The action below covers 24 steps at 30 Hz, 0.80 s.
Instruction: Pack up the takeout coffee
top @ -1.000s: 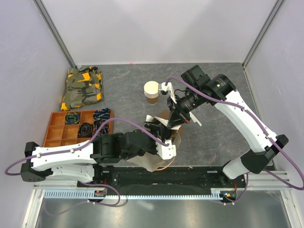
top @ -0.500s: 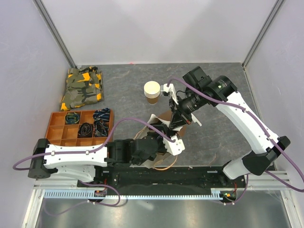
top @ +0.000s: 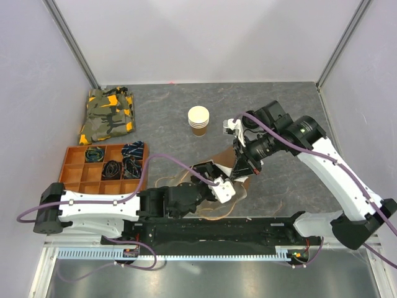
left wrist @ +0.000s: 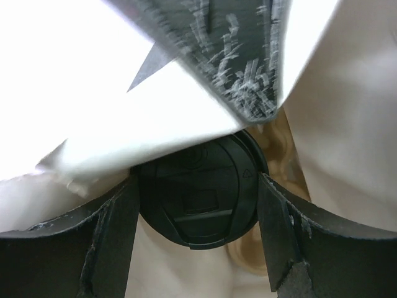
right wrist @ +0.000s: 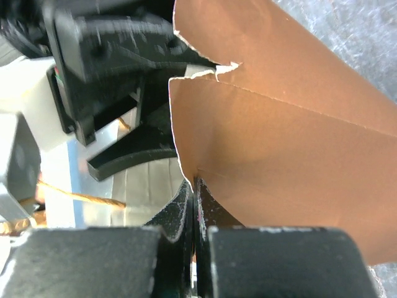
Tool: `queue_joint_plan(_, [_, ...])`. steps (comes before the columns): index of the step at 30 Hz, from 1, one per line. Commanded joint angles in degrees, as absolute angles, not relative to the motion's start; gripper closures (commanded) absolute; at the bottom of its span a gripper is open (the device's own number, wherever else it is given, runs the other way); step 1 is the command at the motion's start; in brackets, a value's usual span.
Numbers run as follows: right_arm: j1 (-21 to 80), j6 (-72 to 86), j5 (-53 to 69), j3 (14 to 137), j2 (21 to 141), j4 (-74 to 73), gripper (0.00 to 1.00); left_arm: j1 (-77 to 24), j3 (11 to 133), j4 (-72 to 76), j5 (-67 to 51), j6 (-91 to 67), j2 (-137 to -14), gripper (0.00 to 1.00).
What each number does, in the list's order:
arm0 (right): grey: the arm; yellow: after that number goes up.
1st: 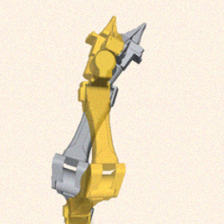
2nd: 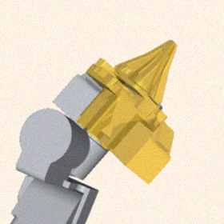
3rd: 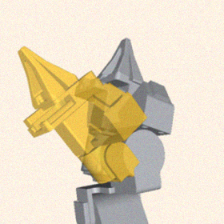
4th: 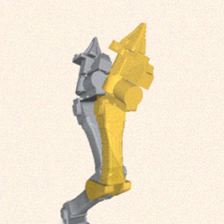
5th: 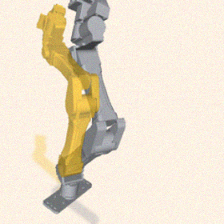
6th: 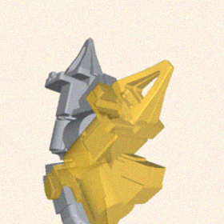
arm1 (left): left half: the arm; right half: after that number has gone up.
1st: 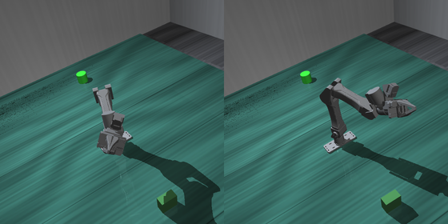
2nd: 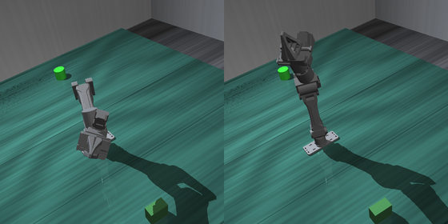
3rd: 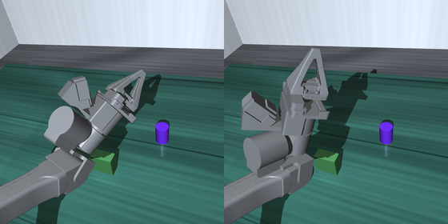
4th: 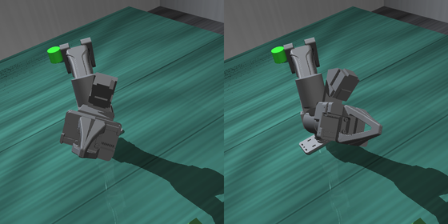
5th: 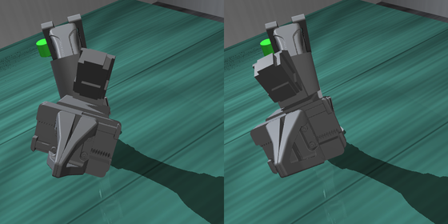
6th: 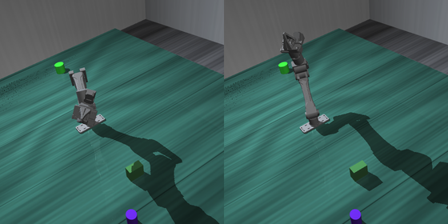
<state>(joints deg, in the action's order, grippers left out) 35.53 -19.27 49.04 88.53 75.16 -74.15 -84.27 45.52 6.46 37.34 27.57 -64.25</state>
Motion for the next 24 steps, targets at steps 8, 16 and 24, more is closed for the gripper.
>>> queue_joint_plan(8, [35.2,4.2,45.9,77.4,61.4,-49.6,1.00,-84.6,44.6,11.2,33.0,28.2,-58.8,0.76])
queue_joint_plan(16, [26.1,9.5,51.6,74.8,62.6,-44.6,1.00,-83.7,46.3,6.4,27.6,29.3,-54.4,0.77])
queue_joint_plan(24, [27.2,5.4,47.1,69.8,61.1,-43.2,1.00,-83.7,43.3,4.1,20.6,25.4,-52.6,0.82])
